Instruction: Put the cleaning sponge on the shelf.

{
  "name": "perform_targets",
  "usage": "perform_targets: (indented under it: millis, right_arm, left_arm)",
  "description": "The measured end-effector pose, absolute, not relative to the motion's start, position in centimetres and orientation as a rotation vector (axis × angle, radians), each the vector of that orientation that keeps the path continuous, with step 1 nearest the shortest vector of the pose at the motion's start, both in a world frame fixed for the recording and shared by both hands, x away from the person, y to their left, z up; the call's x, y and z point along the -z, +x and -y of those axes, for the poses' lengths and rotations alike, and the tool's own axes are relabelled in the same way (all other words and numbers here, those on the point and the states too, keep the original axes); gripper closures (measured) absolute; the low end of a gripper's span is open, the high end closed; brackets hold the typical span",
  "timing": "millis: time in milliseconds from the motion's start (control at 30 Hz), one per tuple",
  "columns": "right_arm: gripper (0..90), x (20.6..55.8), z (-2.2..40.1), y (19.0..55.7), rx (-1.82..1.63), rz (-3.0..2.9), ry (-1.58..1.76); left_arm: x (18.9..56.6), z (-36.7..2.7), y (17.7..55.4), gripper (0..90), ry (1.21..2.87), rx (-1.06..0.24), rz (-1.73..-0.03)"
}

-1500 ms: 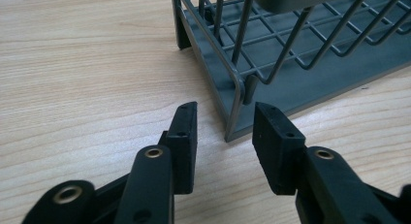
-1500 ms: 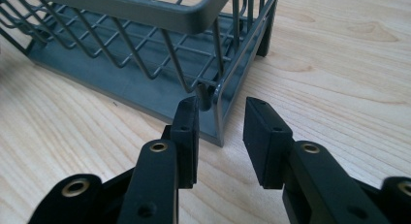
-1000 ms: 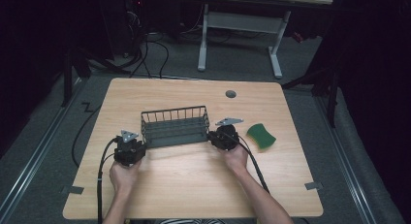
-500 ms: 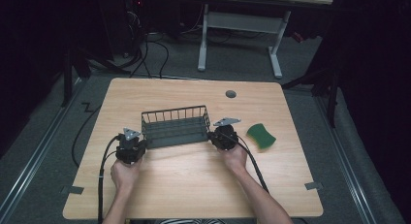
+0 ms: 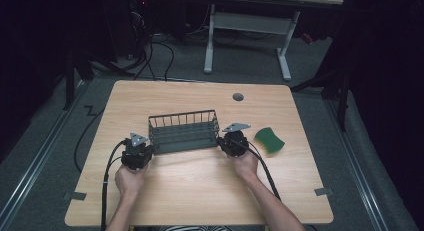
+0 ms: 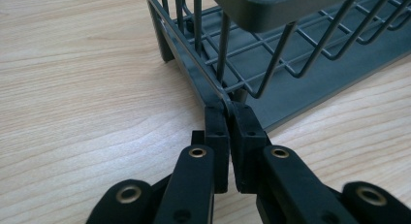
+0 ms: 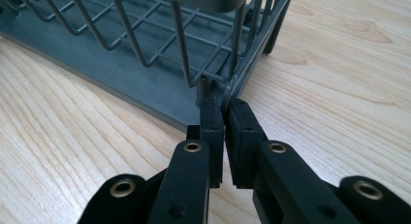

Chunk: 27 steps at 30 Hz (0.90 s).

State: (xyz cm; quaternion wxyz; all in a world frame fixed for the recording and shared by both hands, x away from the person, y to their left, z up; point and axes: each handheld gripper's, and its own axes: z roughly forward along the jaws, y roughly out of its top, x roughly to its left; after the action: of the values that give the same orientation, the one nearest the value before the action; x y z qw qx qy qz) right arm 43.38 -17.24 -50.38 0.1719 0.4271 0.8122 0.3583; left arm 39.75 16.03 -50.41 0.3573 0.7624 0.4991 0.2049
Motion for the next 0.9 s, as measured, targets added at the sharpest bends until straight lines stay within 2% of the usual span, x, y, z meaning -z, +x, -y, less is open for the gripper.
perform_targets:
  millis: [900]
  right_arm:
    - [86.8, 49.4, 23.2, 39.8, -0.99, -2.269, 1.247]
  left_arm:
    - [50.2, -10.9, 38.4, 87.0, 2.009, -0.448, -1.15]
